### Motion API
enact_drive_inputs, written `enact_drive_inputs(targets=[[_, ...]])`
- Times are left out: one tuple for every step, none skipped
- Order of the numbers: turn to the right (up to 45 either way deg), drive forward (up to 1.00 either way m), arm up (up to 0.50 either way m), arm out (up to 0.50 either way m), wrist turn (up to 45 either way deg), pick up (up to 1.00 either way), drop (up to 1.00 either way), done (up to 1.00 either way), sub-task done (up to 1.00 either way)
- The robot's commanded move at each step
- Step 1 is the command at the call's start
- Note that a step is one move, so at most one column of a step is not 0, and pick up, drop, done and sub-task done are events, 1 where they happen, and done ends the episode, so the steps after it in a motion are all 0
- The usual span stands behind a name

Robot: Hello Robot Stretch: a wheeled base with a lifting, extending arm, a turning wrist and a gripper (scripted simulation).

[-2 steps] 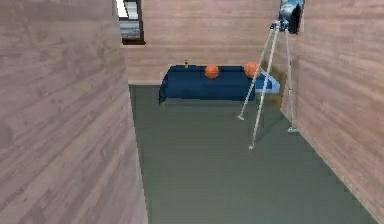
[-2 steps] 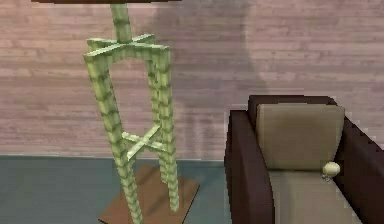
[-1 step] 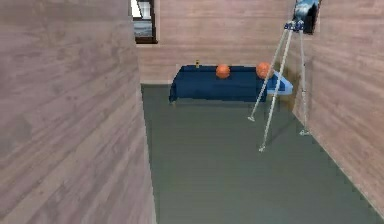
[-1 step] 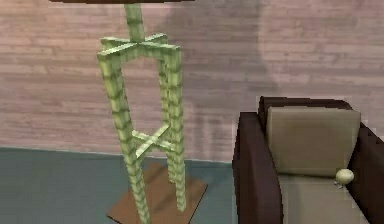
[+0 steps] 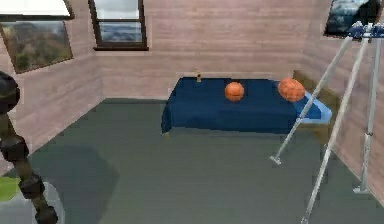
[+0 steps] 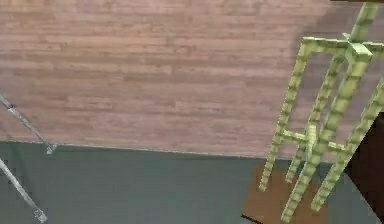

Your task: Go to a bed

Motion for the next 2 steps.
enact_drive_inputs(targets=[[-9.0, 0.00, 0.00, 0.00, 0.0, 0.00, 0.00, 0.00, 0.00], [0.0, 0.20, 0.00, 0.00, 0.0, 0.00, 0.00, 0.00, 0.00]])
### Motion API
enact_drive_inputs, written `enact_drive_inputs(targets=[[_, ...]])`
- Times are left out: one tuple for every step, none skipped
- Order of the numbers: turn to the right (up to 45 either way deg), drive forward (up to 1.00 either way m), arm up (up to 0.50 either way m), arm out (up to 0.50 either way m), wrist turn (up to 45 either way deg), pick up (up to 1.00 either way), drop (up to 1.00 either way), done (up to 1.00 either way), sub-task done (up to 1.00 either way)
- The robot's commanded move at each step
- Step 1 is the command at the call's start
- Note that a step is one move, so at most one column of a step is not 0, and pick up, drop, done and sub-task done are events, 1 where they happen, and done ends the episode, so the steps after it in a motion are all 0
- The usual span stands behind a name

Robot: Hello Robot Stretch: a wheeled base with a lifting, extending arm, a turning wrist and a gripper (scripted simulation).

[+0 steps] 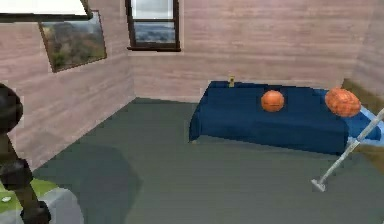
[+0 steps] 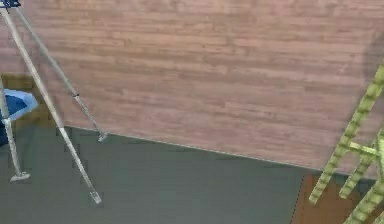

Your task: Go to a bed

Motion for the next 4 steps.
enact_drive_inputs(targets=[[12.0, 0.00, 0.00, 0.00, 0.0, 0.00, 0.00, 0.00, 0.00], [0.0, 1.00, 0.00, 0.00, 0.0, 0.00, 0.00, 0.00, 0.00], [0.0, 0.35, 0.00, 0.00, 0.0, 0.00, 0.00, 0.00, 0.00], [24.0, 0.00, 0.00, 0.00, 0.0, 0.00, 0.00, 0.00, 0.00]])
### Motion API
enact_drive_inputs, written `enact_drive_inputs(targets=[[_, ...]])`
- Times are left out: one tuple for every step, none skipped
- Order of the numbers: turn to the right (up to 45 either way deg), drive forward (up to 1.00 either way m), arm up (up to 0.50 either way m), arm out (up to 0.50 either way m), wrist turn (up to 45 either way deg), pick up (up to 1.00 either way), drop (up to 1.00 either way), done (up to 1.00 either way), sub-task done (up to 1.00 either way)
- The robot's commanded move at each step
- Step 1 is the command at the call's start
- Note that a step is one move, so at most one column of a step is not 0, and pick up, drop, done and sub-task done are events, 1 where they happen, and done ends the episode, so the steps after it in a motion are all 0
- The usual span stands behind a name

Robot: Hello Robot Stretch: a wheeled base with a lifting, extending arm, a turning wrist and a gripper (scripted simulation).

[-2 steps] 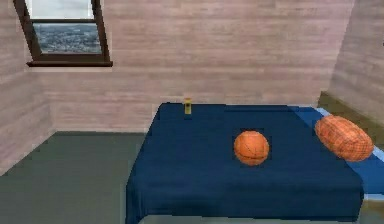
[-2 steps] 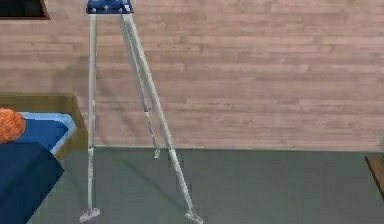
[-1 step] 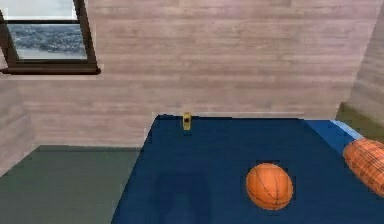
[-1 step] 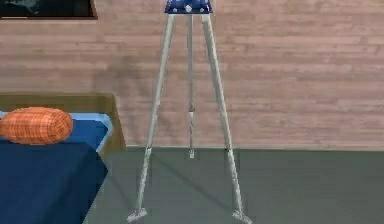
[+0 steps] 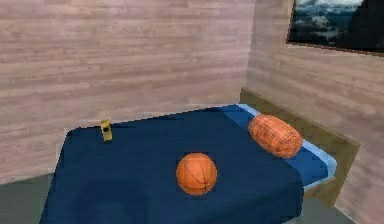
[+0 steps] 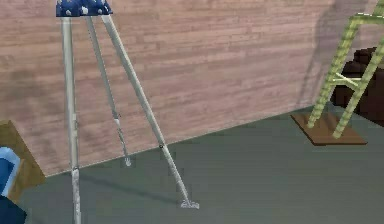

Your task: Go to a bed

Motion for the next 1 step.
enact_drive_inputs(targets=[[0.0, 0.00, 0.00, 0.00, 0.0, 0.00, 0.00, 1.00, 0.00]])
